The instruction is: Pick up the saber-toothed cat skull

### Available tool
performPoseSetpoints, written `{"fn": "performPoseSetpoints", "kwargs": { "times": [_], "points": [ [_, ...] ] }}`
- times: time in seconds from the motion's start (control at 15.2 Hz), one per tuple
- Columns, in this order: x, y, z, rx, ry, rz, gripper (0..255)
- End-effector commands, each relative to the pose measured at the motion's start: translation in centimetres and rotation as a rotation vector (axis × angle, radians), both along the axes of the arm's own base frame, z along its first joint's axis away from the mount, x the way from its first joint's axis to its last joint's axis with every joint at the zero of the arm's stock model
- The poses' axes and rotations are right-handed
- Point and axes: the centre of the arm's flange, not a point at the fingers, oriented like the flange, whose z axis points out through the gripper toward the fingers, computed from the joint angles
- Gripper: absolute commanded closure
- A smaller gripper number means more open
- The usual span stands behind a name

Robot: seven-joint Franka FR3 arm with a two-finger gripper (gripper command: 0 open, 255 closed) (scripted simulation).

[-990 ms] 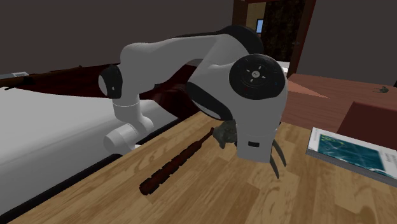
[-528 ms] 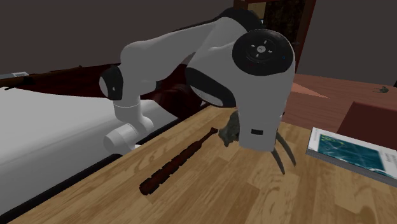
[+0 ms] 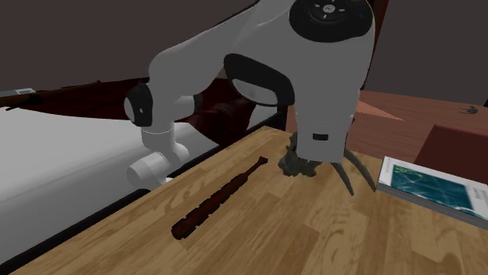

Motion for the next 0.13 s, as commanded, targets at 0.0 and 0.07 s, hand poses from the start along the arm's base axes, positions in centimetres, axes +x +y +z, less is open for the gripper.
{"fn": "performPoseSetpoints", "kwargs": {
  "times": [0.0,0.07],
  "points": [
    [-0.09,-0.01,0.69,0.0,-0.001,0.0,255],
    [-0.09,-0.01,0.69,0.0,-0.001,0.0,255]
  ]
}}
